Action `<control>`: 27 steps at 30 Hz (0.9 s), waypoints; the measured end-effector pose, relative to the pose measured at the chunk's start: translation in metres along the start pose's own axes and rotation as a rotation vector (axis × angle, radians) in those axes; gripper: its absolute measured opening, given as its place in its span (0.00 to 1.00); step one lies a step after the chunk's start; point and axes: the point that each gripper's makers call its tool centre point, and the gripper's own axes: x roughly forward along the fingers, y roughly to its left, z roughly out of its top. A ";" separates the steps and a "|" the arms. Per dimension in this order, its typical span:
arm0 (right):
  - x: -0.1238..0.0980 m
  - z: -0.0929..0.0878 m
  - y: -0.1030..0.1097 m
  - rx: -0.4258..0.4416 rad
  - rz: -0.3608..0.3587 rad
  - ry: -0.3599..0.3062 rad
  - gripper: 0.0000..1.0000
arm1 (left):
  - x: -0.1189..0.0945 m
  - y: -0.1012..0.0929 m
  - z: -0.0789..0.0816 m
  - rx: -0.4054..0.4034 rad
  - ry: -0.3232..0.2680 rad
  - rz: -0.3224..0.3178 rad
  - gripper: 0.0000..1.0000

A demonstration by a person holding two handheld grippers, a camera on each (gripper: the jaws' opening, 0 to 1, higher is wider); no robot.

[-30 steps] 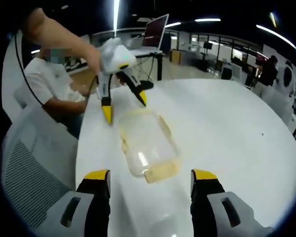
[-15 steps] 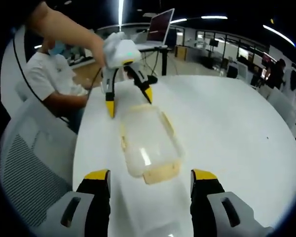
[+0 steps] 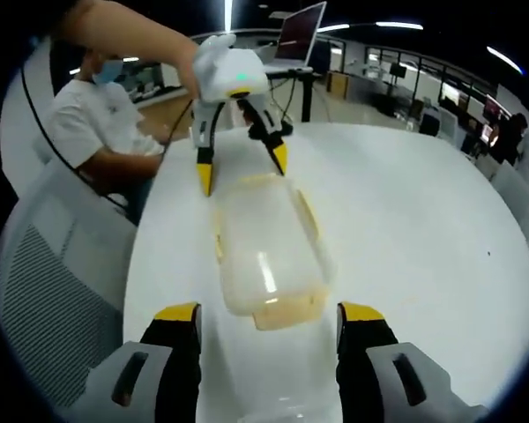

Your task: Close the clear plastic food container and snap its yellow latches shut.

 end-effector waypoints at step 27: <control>0.027 -0.012 -0.011 -0.096 0.054 0.139 0.56 | -0.002 0.007 -0.007 0.058 0.036 -0.024 0.70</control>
